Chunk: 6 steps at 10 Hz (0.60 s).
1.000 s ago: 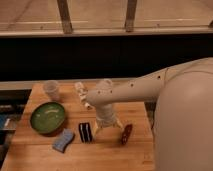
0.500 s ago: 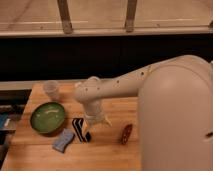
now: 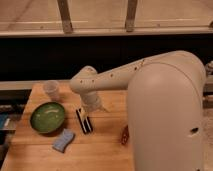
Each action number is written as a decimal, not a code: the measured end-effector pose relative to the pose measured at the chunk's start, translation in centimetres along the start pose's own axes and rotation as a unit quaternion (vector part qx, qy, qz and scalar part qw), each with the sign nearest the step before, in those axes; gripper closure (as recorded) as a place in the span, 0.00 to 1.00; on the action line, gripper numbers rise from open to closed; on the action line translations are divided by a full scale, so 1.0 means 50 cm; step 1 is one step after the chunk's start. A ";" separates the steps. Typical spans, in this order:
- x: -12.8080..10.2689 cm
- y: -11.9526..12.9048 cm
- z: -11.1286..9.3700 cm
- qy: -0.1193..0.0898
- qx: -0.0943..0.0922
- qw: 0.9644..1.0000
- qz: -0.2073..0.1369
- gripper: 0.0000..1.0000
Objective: Knock the eraser over
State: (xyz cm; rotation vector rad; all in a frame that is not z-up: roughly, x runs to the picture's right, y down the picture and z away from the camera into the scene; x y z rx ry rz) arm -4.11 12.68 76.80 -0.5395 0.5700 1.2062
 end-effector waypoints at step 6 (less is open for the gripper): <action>0.008 -0.231 -0.060 -0.072 0.017 0.986 0.151 0.20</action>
